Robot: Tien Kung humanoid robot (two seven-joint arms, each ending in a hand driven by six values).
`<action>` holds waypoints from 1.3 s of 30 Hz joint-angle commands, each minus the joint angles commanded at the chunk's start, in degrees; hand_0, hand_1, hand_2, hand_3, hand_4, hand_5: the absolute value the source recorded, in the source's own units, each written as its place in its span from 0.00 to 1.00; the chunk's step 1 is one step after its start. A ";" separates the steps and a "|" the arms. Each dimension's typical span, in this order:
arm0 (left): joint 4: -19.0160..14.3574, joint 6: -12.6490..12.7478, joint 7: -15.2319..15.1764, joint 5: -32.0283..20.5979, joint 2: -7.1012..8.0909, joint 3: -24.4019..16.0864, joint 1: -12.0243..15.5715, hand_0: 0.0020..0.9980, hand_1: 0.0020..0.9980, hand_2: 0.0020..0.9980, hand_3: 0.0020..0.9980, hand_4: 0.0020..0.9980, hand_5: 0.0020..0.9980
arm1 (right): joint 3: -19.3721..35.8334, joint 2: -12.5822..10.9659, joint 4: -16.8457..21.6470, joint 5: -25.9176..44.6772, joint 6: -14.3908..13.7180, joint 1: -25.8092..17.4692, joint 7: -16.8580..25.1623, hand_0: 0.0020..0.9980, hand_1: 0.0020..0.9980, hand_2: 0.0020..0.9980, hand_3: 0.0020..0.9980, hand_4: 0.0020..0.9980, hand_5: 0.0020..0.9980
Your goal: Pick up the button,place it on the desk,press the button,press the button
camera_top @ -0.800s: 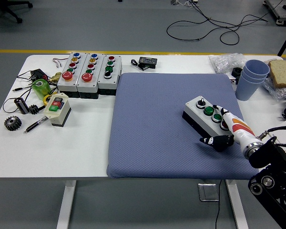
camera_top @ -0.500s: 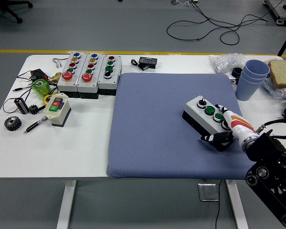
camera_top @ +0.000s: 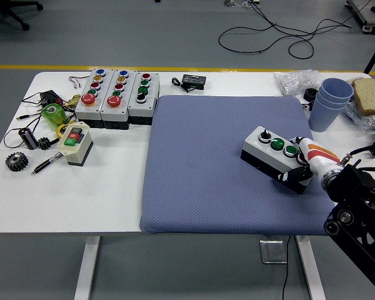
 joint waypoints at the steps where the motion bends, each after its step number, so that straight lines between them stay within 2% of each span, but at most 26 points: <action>1: 0.00 0.03 0.03 0.36 -0.07 -0.40 0.01 0.45 0.64 0.79 0.77 0.53 0.85 | -0.11 -0.41 -0.20 0.81 -0.32 0.05 0.79 0.22 0.27 0.47 0.50 0.82 0.03; 2: 0.00 0.04 0.05 0.47 -0.09 -0.53 0.01 0.46 0.64 0.79 0.77 0.53 0.85 | -0.15 -0.55 -0.26 1.03 -0.42 0.07 1.05 0.17 0.18 0.40 0.46 0.64 0.00; 5: 0.00 0.01 0.10 1.03 -0.19 -1.17 0.06 0.46 0.64 0.79 0.77 0.53 0.85 | -0.61 -1.56 -0.47 2.09 -0.28 0.08 4.07 0.17 0.18 0.40 0.46 0.64 0.00; 7: 0.00 0.02 0.14 1.36 -0.26 -1.49 0.05 0.46 0.64 0.79 0.77 0.53 0.85 | -1.54 -2.75 -0.01 2.44 -1.24 0.05 6.50 0.17 0.18 0.40 0.46 0.64 0.00; 8: 0.00 0.02 0.15 1.42 -0.27 -1.54 0.05 0.46 0.63 0.79 0.77 0.53 0.85 | -1.72 -2.98 0.08 2.50 -1.43 0.04 7.15 0.11 0.09 0.33 0.41 0.57 0.00; 11: 0.00 0.04 0.14 1.37 -0.32 -1.63 0.06 0.46 0.63 0.79 0.77 0.53 0.85 | -2.57 -4.63 1.30 2.29 -1.96 0.22 9.92 0.11 0.09 0.33 0.41 0.57 0.00; 13: 0.00 0.02 0.16 1.59 -0.36 -1.97 0.05 0.46 0.63 0.79 0.77 0.53 0.85 | -3.22 -6.20 2.20 1.86 -1.79 0.70 14.03 0.11 0.09 0.33 0.41 0.57 0.00; 14: 0.00 0.03 0.16 1.67 -0.37 -2.09 0.05 0.46 0.63 0.79 0.77 0.53 0.85 | -3.39 -6.65 2.44 1.75 -1.61 0.90 16.24 0.08 0.02 0.27 0.41 0.63 0.00; 16: 0.00 0.07 0.16 1.72 -0.41 -2.26 0.05 0.46 0.63 0.79 0.77 0.53 0.85 | -4.04 -7.58 2.80 2.17 -1.11 1.75 20.69 0.08 0.02 0.27 0.41 0.63 0.00; 19: 0.00 0.07 0.18 1.76 -0.43 -2.22 0.04 0.46 0.63 0.79 0.77 0.53 0.85 | -4.68 -8.29 3.06 1.80 -1.10 2.64 25.00 0.08 0.02 0.27 0.41 0.63 0.00; 20: 0.00 0.06 0.17 1.71 -0.43 -2.16 0.04 0.46 0.63 0.79 0.77 0.52 0.84 | -4.84 -8.46 3.14 1.76 -0.98 2.85 25.99 0.05 0.00 0.24 0.42 0.77 0.00; 23: 0.00 0.15 0.07 1.47 -0.46 -2.03 0.09 0.46 0.63 0.79 0.77 0.52 0.84 | -5.86 -9.12 3.61 1.93 -0.68 3.70 28.63 0.05 0.00 0.24 0.42 0.77 0.00; 25: 0.00 0.15 0.06 1.43 -0.48 -1.97 0.12 0.46 0.63 0.79 0.77 0.52 0.84 | -6.40 -9.38 3.91 2.01 -0.10 4.08 29.38 0.05 0.00 0.24 0.42 0.77 0.00; 26: 0.00 0.16 0.06 1.32 -0.47 -1.85 0.13 0.46 0.63 0.79 0.76 0.52 0.84 | -6.71 -9.48 4.09 2.02 0.41 4.26 29.48 0.03 0.00 0.24 0.42 0.85 0.00; 35: 0.00 0.20 0.12 1.24 -0.45 -1.59 0.14 0.45 0.63 0.78 0.76 0.52 0.84 | -7.82 -8.90 3.56 1.89 3.15 4.27 30.74 0.03 0.00 0.24 0.43 0.87 0.00; 39: 0.00 0.29 0.13 1.39 -0.50 -1.67 0.14 0.45 0.62 0.78 0.76 0.52 0.83 | -8.74 -8.54 2.98 1.30 3.50 3.95 30.65 0.03 0.00 0.25 0.44 0.87 0.00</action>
